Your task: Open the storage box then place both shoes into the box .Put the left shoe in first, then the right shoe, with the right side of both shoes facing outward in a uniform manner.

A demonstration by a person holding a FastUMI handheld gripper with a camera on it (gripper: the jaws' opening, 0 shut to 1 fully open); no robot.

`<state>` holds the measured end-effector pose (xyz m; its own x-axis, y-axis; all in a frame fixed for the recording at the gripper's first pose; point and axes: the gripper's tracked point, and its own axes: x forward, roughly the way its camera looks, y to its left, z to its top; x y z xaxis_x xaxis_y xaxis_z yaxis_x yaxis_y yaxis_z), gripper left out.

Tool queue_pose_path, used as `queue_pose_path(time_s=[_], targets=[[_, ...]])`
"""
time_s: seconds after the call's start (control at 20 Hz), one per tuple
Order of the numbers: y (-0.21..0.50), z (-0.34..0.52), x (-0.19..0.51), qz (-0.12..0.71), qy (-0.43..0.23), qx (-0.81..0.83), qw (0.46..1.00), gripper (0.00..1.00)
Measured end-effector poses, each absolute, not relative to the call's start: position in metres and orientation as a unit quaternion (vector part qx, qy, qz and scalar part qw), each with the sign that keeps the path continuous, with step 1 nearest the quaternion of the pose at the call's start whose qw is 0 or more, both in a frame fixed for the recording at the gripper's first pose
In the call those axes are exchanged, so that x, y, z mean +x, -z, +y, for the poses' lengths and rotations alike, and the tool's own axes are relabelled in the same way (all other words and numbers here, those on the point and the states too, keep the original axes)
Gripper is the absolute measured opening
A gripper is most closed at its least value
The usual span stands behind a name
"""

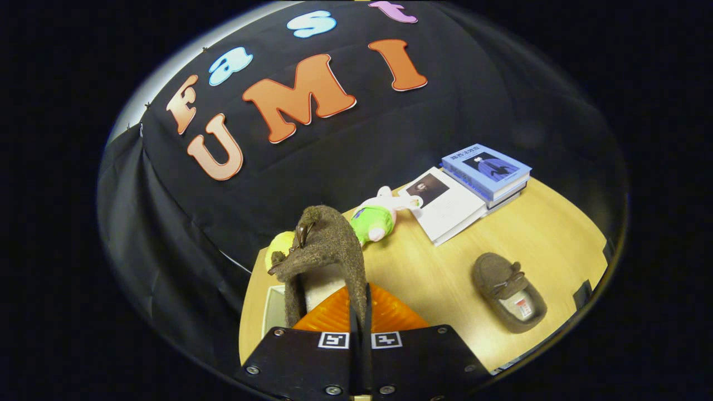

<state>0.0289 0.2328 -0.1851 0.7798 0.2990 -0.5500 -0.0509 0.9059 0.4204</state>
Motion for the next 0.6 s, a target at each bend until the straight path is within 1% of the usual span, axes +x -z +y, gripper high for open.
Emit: queue_pose_path(time_s=[0.3, 0.6], targets=[[0.204, 0.291, 0.009, 0.342, -0.112, 0.195, 0.912, 0.0], [0.247, 0.331, -0.016, 0.388, -0.111, 0.167, 0.9, 0.0]])
